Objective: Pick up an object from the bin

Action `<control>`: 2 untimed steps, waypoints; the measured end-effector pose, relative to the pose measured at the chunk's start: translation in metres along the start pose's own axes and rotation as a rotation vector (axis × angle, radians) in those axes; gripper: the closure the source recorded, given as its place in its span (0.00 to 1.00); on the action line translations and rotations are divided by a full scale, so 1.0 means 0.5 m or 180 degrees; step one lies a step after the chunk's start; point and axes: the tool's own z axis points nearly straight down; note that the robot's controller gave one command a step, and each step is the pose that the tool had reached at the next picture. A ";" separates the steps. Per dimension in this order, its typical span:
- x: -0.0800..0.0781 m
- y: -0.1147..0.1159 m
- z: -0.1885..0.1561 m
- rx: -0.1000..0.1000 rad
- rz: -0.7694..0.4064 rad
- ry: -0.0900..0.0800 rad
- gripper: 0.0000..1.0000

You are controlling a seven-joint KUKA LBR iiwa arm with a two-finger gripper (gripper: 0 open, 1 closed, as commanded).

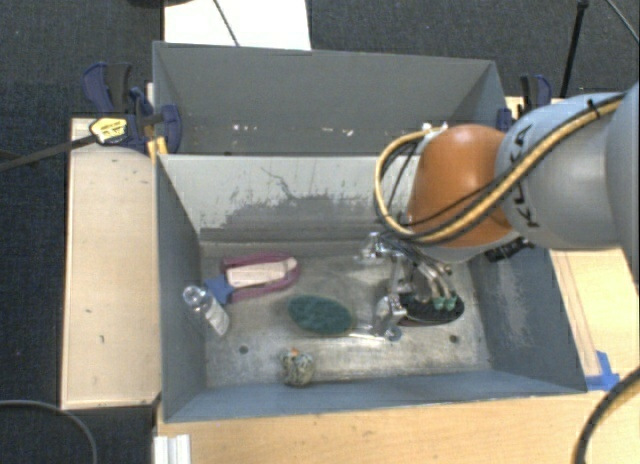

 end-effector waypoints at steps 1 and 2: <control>0.033 0.106 0.060 -0.0005 0.0661 0.0019 0.00; 0.029 0.101 0.057 0.0000 0.0666 0.0003 1.00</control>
Offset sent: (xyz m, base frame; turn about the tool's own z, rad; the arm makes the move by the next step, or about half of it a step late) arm -0.0202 0.0492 -0.0299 0.2100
